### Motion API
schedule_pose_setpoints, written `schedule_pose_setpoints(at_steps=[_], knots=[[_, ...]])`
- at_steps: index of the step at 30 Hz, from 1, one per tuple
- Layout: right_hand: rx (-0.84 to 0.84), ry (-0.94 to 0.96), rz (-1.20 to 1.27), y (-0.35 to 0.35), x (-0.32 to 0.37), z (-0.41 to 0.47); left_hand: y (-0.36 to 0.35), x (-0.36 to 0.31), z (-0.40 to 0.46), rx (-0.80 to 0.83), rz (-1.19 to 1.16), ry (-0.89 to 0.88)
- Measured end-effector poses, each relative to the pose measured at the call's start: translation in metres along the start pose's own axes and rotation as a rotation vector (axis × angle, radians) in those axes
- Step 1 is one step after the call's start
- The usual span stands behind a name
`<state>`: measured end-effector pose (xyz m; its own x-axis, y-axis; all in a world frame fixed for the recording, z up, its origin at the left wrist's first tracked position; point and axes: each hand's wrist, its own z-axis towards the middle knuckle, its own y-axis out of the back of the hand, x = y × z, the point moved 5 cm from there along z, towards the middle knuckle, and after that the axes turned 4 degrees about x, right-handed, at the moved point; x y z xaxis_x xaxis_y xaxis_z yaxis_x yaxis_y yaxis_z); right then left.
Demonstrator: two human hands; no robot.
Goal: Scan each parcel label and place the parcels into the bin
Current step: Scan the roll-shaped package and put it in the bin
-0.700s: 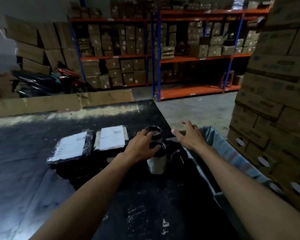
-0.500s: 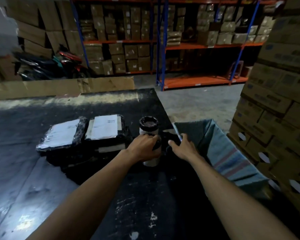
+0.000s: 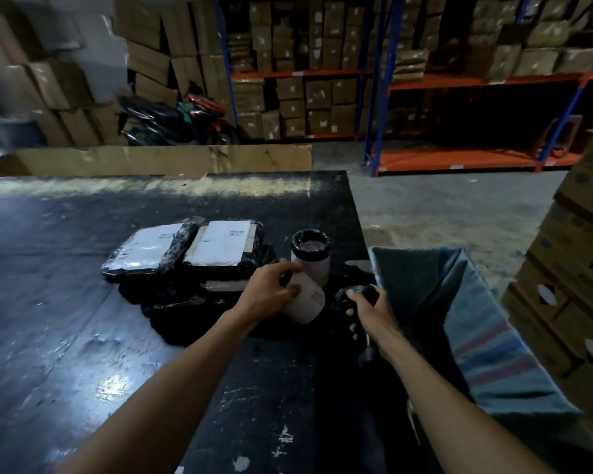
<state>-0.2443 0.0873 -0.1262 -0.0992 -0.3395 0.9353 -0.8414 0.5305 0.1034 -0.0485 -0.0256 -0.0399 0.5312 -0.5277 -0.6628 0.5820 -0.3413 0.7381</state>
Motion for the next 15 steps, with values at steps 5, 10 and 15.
schedule_pose_setpoints(at_steps=[5, 10, 15], knots=[[0.035, 0.139, 0.138, 0.006, 0.032, -0.018, 0.000, 0.007, -0.012, -0.122, -0.226, 0.050], [0.073, 0.272, 0.041, 0.009, 0.055, -0.045, -0.007, 0.009, -0.020, -0.221, -0.317, 0.075], [0.061, 0.311, -0.023, 0.004, 0.056, -0.067, -0.008, 0.001, -0.029, -0.237, -0.355, 0.058]])
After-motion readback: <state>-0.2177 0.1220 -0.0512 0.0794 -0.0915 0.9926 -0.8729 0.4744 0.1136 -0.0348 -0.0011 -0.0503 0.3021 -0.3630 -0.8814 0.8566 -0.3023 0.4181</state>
